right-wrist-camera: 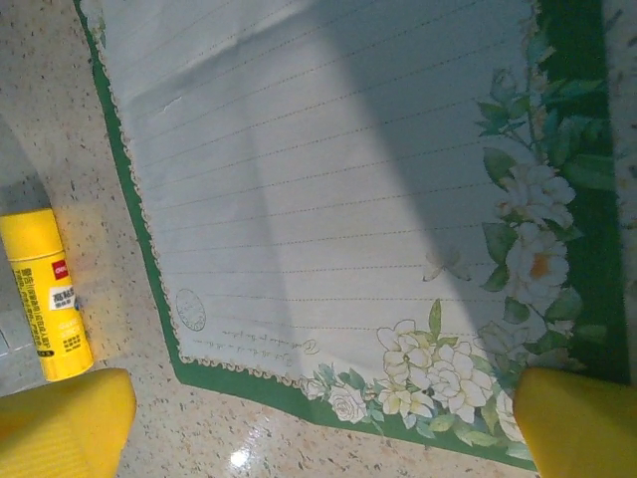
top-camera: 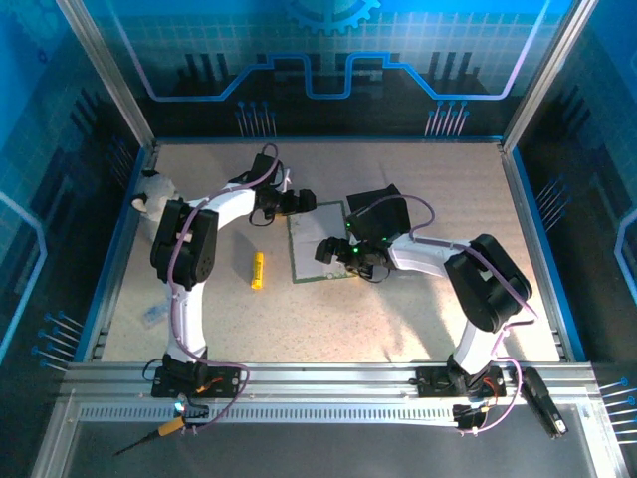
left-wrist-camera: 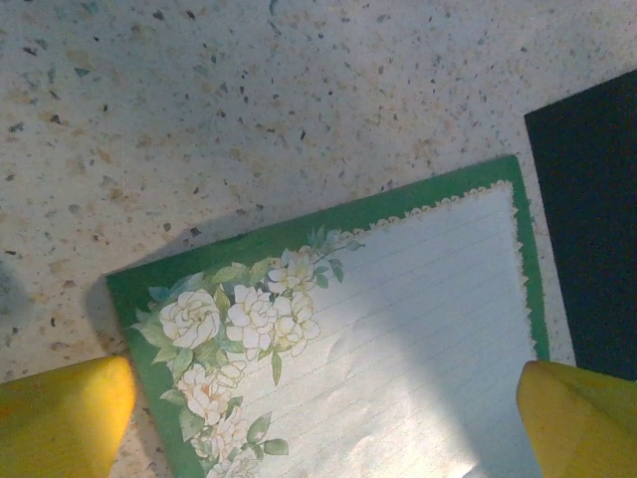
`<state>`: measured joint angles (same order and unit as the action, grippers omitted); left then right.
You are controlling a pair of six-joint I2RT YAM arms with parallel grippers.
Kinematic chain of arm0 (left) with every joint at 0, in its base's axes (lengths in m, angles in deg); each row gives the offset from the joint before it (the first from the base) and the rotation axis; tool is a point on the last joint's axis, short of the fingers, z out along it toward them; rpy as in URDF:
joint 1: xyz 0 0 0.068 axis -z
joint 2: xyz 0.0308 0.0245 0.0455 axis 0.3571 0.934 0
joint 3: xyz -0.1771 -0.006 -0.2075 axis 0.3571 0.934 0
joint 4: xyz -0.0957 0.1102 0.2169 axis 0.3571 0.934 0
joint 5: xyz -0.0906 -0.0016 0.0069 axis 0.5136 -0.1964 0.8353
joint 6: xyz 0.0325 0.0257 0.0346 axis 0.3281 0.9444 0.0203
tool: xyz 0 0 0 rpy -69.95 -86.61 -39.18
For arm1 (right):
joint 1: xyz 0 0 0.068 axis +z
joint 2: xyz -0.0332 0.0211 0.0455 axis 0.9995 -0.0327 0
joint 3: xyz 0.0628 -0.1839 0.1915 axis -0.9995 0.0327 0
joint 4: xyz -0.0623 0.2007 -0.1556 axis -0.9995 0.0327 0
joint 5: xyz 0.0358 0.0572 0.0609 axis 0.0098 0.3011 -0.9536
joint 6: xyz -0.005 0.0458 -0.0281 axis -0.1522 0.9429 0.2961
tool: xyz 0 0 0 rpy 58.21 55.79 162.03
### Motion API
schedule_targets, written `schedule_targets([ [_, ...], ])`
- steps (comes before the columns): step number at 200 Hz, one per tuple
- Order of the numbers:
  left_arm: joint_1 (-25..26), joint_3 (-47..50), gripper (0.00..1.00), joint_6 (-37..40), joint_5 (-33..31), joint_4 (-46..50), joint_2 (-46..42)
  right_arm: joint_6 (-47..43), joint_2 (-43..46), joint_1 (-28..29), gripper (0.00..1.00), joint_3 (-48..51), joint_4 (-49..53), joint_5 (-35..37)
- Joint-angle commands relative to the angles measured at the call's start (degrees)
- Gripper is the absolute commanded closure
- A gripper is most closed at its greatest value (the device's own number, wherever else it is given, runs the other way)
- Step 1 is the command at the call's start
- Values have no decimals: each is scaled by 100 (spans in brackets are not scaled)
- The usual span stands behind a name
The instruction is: Place the letter into the envelope and seal it
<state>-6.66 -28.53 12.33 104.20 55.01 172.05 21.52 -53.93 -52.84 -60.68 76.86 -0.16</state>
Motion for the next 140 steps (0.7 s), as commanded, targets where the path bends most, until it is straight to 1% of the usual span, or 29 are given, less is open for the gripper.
schedule_targets([
  [1, 41, -190, 0, 165, -197, 222, 134, -101, -192, -75, 0, -118, 122, 24],
  [61, 73, -98, 1, 306, -795, 352, 88, -178, -231, -154, 0, -74, 128, 28],
  [93, 68, -143, 1, 310, -879, 400, 172, -201, -231, -171, 0, -26, 87, 20],
  [116, 68, -189, 1, 359, -1142, 518, 163, -187, -191, -174, 0, 32, 78, 48],
  [140, 68, -211, 1, 303, -1100, 492, 195, -197, -145, -179, 0, 83, 34, 35],
])
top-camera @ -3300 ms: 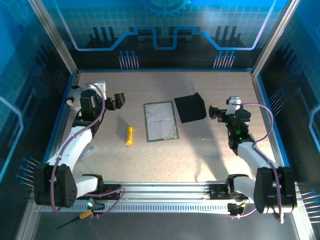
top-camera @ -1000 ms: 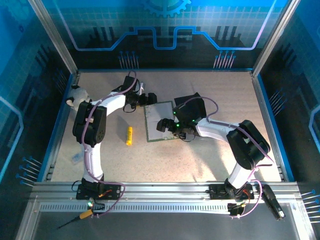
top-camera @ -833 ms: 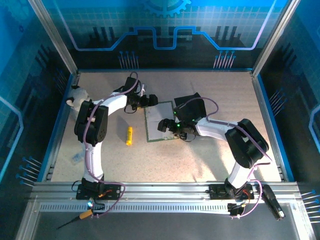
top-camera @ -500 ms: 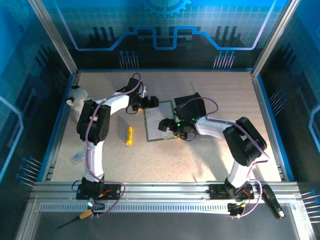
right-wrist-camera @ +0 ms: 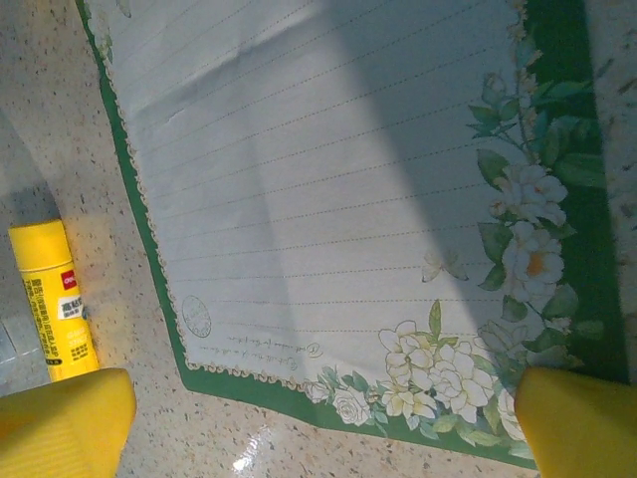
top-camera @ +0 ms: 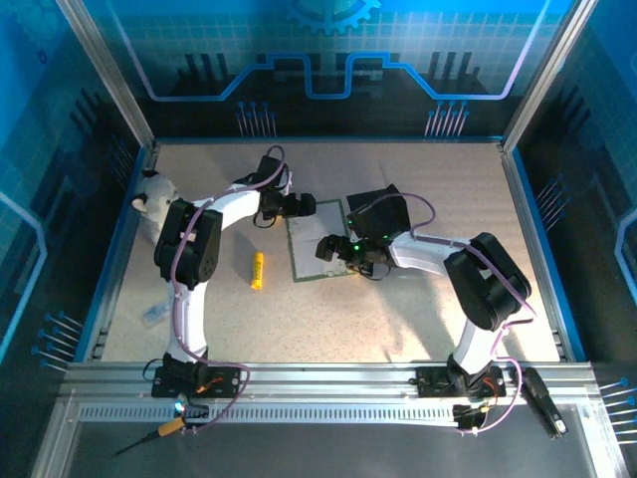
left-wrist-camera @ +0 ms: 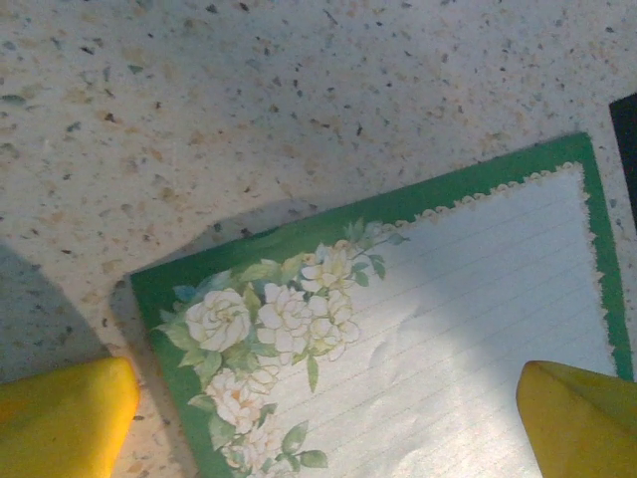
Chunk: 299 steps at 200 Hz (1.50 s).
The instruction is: Place the letter into the envelope and seal it
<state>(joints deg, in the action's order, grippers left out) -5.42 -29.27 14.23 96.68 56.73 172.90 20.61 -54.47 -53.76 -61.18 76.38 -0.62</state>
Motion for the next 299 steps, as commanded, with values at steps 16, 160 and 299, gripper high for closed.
schedule_targets([
  [16, -56, -167, 1, -2, -242, 268, 133, -131, -80, -88, 0, 134, 82, 79],
  [160, -49, -253, 1, -1196, 1519, -646, 390, -157, -114, -65, 0, 196, -289, -222],
  [299, -285, -305, 17, -1052, 2584, -930, 230, -375, 32, -79, 0, 222, -15, -75],
])
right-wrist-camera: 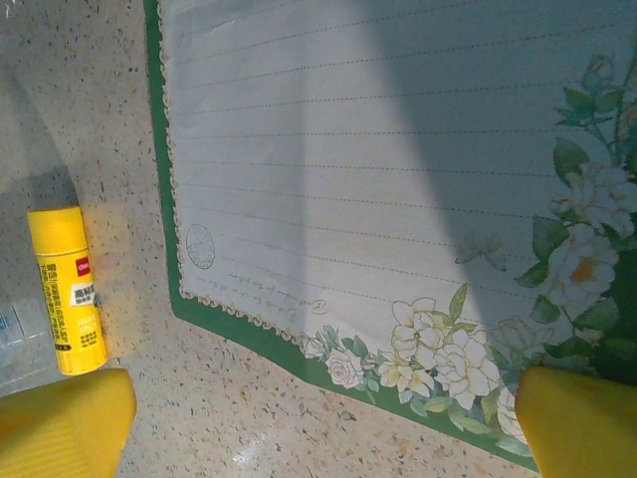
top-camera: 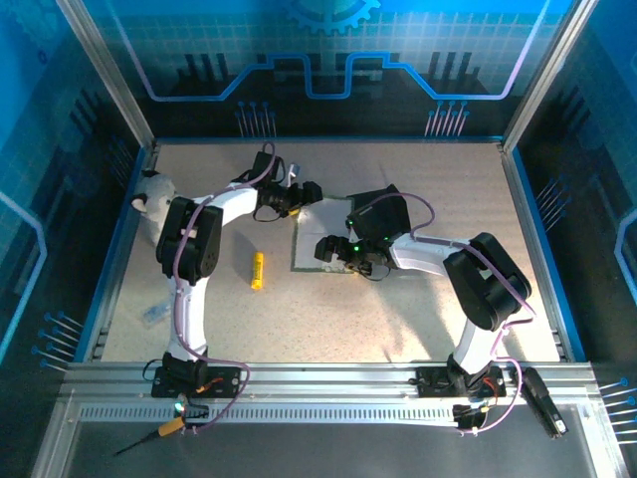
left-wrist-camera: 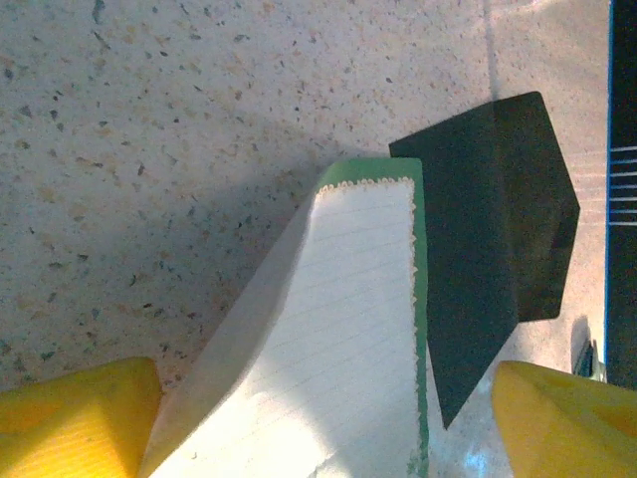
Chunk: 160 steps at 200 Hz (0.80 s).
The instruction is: Place the letter into the envelope and seal it
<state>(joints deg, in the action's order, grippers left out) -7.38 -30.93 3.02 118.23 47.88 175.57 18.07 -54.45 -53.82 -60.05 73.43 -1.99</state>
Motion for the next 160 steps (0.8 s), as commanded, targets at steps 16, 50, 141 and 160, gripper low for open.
schedule_targets([
  [16, -106, -147, 18, 209, 478, 2, -28, -147, 23, -73, 0, 101, 298, 59],
  [50, -106, -270, 17, 545, 557, 93, 130, -178, 5, -73, 0, 82, 307, 54],
  [141, -97, -286, 48, 732, 670, -281, 405, -231, 10, -73, 0, 76, 253, 3],
  [160, -97, -325, 50, 758, 665, -273, 465, -257, 27, -74, 0, 83, 254, -11],
])
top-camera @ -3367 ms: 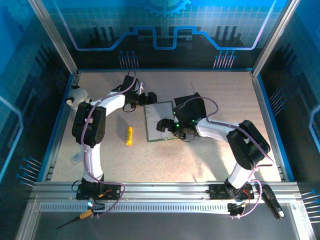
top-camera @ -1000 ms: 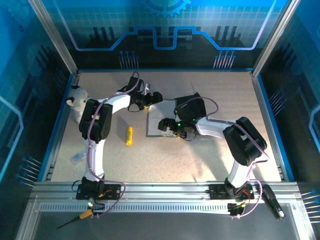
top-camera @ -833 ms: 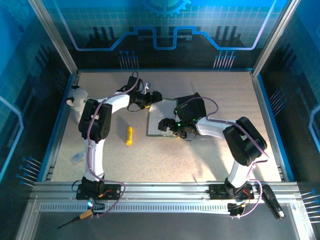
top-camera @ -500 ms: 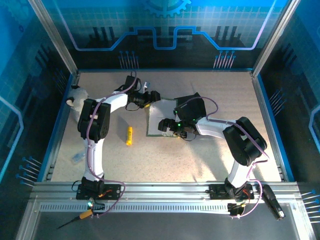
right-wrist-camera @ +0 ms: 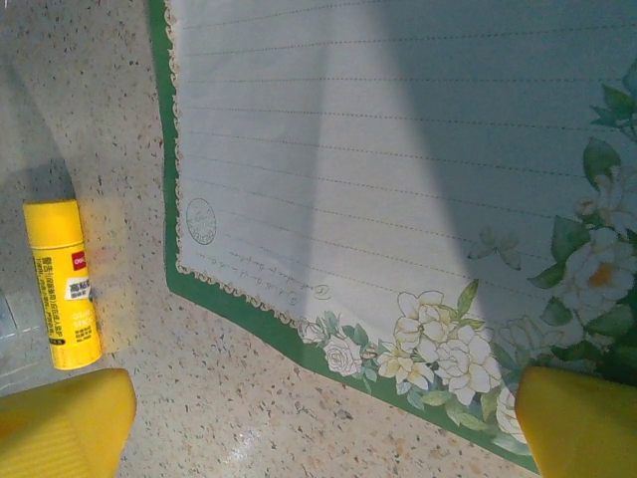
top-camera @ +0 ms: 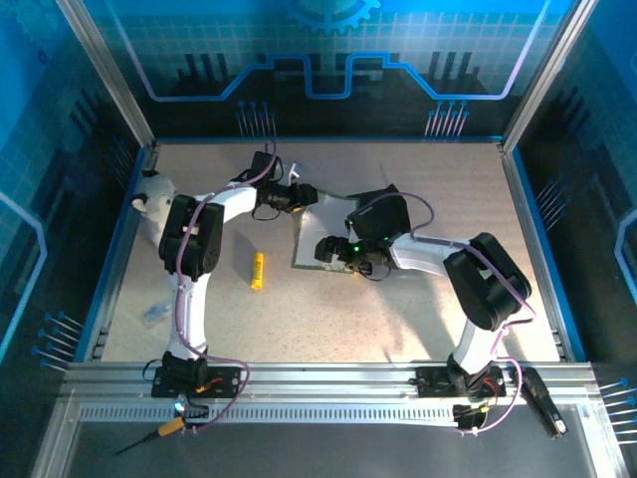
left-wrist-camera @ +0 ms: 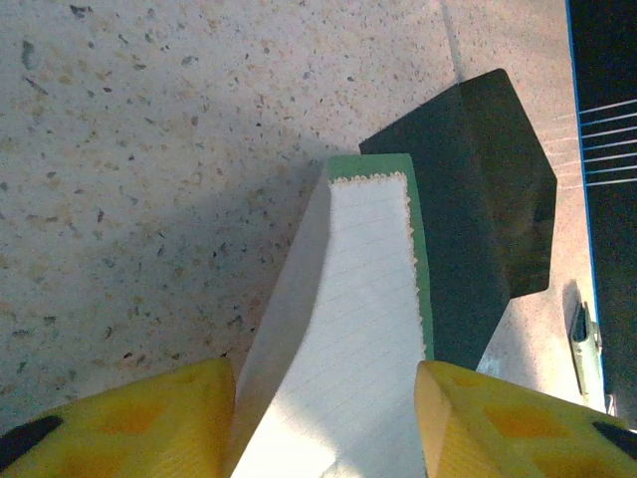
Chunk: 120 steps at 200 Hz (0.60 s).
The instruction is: Place the letter into the envelope and seal it
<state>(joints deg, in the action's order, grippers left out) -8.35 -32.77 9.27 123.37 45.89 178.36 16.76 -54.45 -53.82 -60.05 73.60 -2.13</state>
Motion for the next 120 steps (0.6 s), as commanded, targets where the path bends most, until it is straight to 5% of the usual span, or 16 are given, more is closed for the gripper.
schedule_targets([
  [1, -1, -145, 50, 139, 152, -69, 185, -128, 29, -73, 0, 87, 236, 6],
  [39, -1, -215, 57, 307, 32, 22, 203, -152, 108, -73, 0, 132, 231, 9],
  [70, -1, -298, 79, 516, -155, 255, 203, -197, 184, -64, 0, 135, 227, -53],
  [120, -11, -225, 100, 726, -419, 442, -61, -459, 465, -56, 0, -48, 610, -19],
])
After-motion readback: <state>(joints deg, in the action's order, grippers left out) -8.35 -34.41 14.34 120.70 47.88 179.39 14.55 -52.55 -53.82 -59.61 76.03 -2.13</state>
